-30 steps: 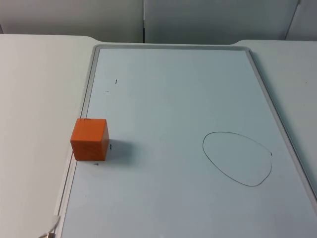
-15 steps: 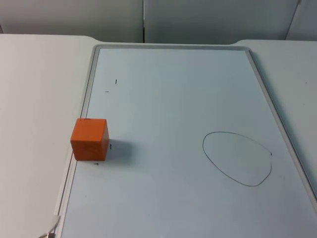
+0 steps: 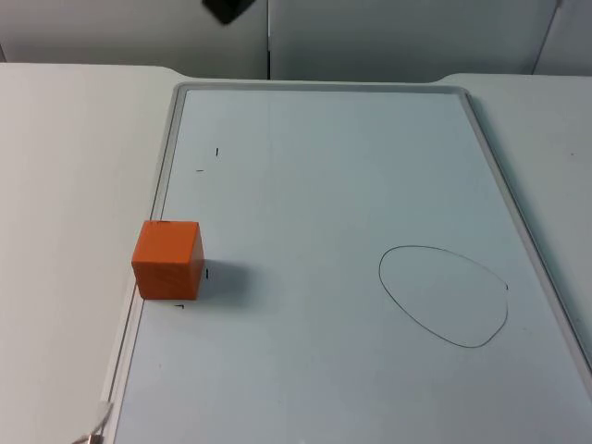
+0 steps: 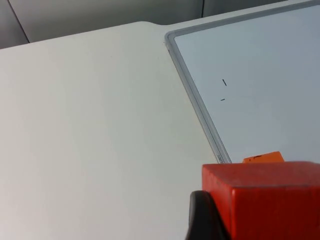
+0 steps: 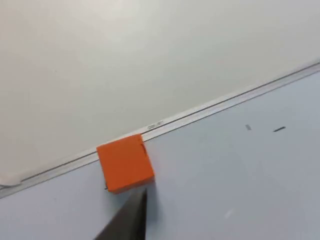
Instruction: Pick up one cube with the left hand and another cube with the right hand. First place the cube in the right hand at the target position, then stack the cube in the left hand on top.
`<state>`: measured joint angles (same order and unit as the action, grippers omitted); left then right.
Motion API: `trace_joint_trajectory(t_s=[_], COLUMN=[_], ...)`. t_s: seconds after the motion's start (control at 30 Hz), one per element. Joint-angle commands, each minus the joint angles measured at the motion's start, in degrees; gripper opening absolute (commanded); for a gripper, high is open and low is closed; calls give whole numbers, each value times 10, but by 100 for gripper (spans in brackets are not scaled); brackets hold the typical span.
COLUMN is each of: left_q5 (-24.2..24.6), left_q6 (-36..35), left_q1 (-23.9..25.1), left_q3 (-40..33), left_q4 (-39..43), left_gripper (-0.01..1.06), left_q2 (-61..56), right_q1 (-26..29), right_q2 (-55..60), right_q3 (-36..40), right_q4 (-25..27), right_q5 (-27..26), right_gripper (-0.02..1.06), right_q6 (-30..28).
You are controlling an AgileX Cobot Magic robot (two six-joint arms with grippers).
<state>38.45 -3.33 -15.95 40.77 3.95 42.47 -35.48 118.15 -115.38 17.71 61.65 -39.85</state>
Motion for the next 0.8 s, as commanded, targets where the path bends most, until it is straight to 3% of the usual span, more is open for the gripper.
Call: trace_joint_trajectory(t_s=[0.0, 0.37, 0.77], left_q5=[0, 4, 23], left_q6=[-1, -1, -1], left_q1=[-5, -5, -5], left_q3=[-2, -2, -2], left_q4=[-1, -6, -6], left_gripper=[8, 8, 8], left_q2=[-4, -4, -4], right_q1=[-16, -90, -96], right_q2=[28, 146, 214], right_q3=[-16, -17, -17], right_q4=[-7, -38, -40], right_q5=[13, -15, -55], right_gripper=[104, 100, 100], right_q6=[-7, -21, -23])
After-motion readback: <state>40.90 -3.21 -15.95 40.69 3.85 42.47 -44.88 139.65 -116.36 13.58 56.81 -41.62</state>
